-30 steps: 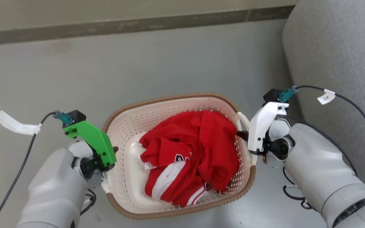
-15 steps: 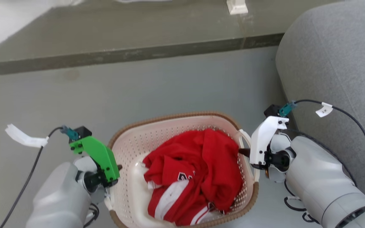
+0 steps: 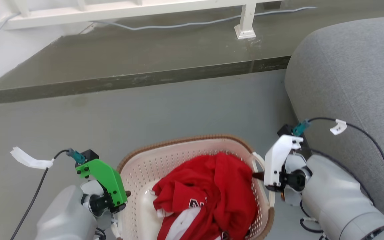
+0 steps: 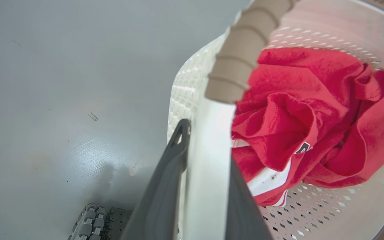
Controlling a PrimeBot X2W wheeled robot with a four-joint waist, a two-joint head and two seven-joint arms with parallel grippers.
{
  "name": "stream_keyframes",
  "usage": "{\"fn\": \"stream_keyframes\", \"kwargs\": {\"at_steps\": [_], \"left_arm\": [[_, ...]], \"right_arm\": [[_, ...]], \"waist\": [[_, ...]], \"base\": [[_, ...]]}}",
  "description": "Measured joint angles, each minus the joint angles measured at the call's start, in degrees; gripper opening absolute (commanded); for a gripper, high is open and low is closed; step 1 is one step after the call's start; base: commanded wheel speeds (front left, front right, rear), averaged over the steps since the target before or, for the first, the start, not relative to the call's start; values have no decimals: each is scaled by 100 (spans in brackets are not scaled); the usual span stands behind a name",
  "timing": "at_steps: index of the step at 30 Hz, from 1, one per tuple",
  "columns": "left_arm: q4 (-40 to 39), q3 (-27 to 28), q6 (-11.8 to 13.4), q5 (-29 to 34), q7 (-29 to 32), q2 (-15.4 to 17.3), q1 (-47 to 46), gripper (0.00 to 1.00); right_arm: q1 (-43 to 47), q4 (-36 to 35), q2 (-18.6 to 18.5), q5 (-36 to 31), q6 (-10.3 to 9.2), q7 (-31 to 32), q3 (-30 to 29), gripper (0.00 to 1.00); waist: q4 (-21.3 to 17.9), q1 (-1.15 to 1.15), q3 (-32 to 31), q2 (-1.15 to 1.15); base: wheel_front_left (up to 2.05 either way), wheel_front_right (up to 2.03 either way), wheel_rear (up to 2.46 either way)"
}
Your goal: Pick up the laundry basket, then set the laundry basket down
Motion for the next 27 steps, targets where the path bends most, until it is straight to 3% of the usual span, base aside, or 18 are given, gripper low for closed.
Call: {"fn": "stream_keyframes", "kwargs": {"at_steps": [27], "left_arm": [[-10, -154, 1, -96, 96, 19, 157, 0]], "right_arm": [[199, 11, -4, 157, -26, 170, 92, 0]], "waist": [[-68, 0, -202, 0]], "base": [[0, 0, 0]]}}
